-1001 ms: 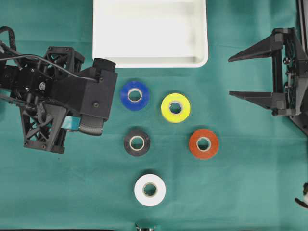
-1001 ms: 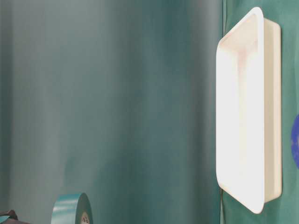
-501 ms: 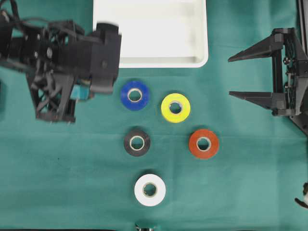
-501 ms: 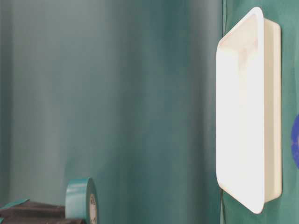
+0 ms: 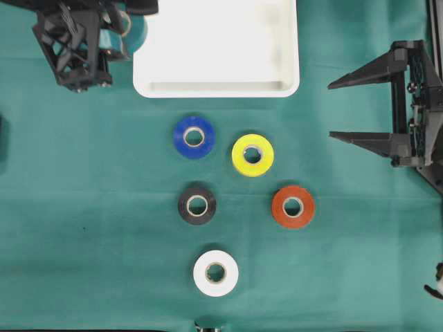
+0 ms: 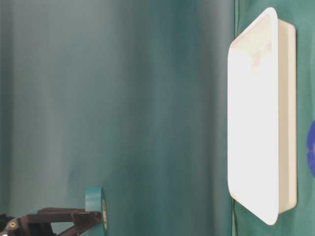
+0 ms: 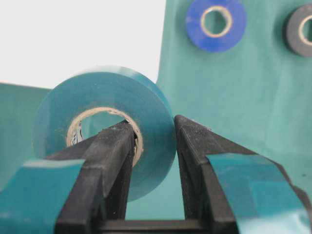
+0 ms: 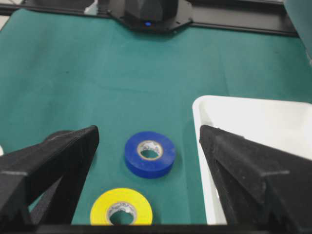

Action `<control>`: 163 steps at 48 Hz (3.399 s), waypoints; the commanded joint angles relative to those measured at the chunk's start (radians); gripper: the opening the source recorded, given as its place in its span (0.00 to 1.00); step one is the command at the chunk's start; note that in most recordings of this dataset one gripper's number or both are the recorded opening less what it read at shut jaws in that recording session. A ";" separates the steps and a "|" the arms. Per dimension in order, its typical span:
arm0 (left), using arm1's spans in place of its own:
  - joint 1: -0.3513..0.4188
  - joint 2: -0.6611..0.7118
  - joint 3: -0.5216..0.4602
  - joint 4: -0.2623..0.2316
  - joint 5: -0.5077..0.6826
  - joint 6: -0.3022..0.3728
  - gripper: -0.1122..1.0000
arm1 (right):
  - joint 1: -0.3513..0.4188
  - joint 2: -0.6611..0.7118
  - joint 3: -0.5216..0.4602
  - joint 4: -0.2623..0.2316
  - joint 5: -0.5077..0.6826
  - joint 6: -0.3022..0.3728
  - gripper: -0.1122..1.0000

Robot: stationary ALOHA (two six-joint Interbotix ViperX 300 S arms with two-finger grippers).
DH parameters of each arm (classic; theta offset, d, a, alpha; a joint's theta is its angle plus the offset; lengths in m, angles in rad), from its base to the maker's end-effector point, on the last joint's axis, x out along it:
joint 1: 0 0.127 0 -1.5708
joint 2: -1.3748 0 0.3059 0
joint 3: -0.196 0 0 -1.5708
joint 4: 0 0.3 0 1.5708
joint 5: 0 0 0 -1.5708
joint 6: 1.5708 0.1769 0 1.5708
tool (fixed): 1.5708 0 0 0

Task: Pick up the tape from a random location and place it into the white case.
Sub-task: 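Lift the teal roll with the left gripper and carry it toward the tray, then lower the teal roll into the white tray and open the left gripper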

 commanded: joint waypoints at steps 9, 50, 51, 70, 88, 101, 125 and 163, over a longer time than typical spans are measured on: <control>0.044 -0.026 -0.008 0.003 -0.003 0.011 0.29 | -0.002 0.003 -0.028 0.000 0.003 0.002 0.93; 0.029 0.210 -0.183 0.003 -0.129 0.098 0.29 | 0.000 0.000 -0.052 0.000 0.028 0.003 0.93; 0.031 0.222 -0.195 0.005 -0.130 0.103 0.29 | 0.000 0.000 -0.054 0.000 0.028 0.002 0.93; 0.029 0.393 -0.382 0.003 -0.133 0.164 0.29 | 0.000 0.000 -0.055 -0.002 0.029 0.000 0.93; 0.038 0.394 -0.367 0.003 -0.135 0.164 0.29 | -0.002 0.000 -0.054 -0.002 0.028 -0.003 0.93; 0.040 0.394 -0.365 0.003 -0.140 0.164 0.29 | -0.002 0.000 -0.054 0.000 0.028 -0.003 0.93; 0.040 0.400 -0.304 0.003 -0.212 0.164 0.29 | -0.002 0.003 -0.054 -0.002 0.028 -0.003 0.93; 0.106 0.511 0.041 0.003 -0.653 0.169 0.29 | -0.021 0.008 -0.052 -0.005 0.029 -0.003 0.93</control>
